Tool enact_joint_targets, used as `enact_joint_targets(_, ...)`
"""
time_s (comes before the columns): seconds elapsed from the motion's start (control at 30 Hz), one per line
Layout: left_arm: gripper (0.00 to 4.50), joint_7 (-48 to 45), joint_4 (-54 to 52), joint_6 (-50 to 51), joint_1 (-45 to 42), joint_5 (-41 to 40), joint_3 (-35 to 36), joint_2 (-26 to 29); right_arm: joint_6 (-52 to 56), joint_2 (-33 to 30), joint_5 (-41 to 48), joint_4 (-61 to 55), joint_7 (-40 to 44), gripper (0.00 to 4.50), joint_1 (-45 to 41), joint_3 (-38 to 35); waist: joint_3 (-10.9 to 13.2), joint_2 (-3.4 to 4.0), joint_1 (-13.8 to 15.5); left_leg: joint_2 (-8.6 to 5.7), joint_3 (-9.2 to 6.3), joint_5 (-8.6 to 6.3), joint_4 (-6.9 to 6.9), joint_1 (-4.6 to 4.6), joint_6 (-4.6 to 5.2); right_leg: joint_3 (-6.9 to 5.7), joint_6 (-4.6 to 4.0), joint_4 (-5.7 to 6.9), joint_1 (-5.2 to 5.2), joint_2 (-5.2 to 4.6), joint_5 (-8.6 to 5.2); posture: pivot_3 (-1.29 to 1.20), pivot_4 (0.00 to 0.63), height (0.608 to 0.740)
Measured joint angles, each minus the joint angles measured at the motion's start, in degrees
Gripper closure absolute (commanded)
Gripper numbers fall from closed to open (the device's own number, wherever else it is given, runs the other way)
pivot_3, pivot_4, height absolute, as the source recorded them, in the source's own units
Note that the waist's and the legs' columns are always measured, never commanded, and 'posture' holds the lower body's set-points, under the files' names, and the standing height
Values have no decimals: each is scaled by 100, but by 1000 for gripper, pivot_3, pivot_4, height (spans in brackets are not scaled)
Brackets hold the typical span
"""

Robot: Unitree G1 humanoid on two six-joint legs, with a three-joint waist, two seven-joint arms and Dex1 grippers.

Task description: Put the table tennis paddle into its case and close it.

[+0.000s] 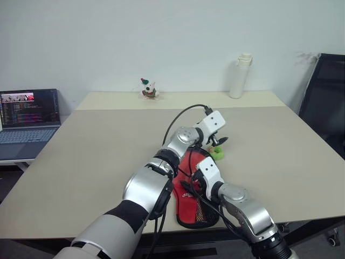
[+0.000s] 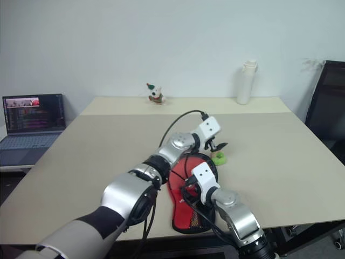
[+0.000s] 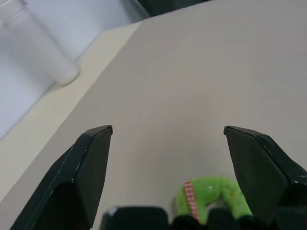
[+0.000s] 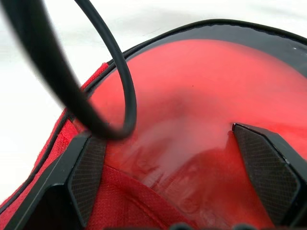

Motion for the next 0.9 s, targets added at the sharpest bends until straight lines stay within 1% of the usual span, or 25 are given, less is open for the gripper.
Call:
enact_joint_targets(0.1, 374, -151, -120, 54, 37, -313, 268, 260, 276, -70, 138, -242, 119, 18, 19, -140, 1, 2, -1, 1, -1, 0, -1, -3, 0, -1, 0, -1, -3, 0, 0, 0, 150, 740)
enact_joint_targets(0.2, 374, -399, -256, 212, 127, -668, 591, 669, 760, -260, 395, -648, 291, 18, 74, -353, 3, 3, -6, 2, -3, 0, -1, -7, 0, -3, 0, -1, -6, 1, 0, 0, 150, 740)
enact_joint_targets(0.33, 374, -804, -418, 511, 333, -1040, 892, 1156, 1349, -467, 942, -1365, 563, 18, 82, -743, 5, 4, 2, 2, -10, 0, -1, -16, -1, -10, 0, -4, -9, 1, 0, 0, 150, 740)
enact_joint_targets(0.43, 374, -1628, -749, 823, 661, -1498, 1126, 1379, 1729, -727, 1412, -1828, 804, 18, 17, -1141, 5, 5, 5, 1, -15, 0, 0, -24, -1, -16, -1, -11, -9, -3, 0, 0, 150, 740)
enact_joint_targets(0.5, 374, -2378, -1365, 1119, 1085, -1844, 1157, 1525, 1856, -957, 1630, -1844, 910, 18, -171, -1511, 6, 6, 4, 1, -12, 0, 1, -23, -1, -13, -2, -9, -9, -6, 1, 0, 150, 740)
enact_joint_targets(0.6, 374, -3258, -2701, 1608, 2020, -2156, 984, 1674, 1830, -1312, 1722, -1493, 875, 18, -633, -2273, 7, 7, 5, 3, -14, 0, 0, -19, -1, -4, -3, -7, -8, -7, 1, 0, 150, 740)
enact_joint_targets(0.63, 374, -3357, -2893, 1715, 2187, -2179, 908, 1673, 1801, -1372, 1713, -1376, 849, 18, -697, -2427, 6, 7, 10, 3, -18, 0, 0, -20, -1, -2, -4, -7, -8, -6, 1, 0, 150, 740)
enact_joint_targets(0.73, 374, -3454, -3724, 2096, 2734, -2231, 653, 1648, 1472, -1487, 1582, -626, 761, 18, -990, -2516, 7, 7, 13, 2, -26, 1, 1, -23, 0, 1, -5, -6, -8, -4, 1, 0, 150, 740)
enact_joint_targets(0.8, 374, -3427, -4009, 2134, 2915, -2191, 433, 1629, 1065, -1495, 1352, 103, 711, 18, -1295, -2417, 7, 7, 14, 0, -22, 1, 4, -20, 0, 7, -4, -4, -7, -4, 1, 0, 150, 740)
enact_joint_targets(0.9, 374, -3320, -4089, 2143, 2990, -2086, 146, 1521, 407, -1437, 1022, 1166, 605, 18, -1747, -2241, 7, 8, 12, -1, -21, 1, 3, -22, 1, 7, -4, -4, -8, -4, 1, 0, 150, 740)
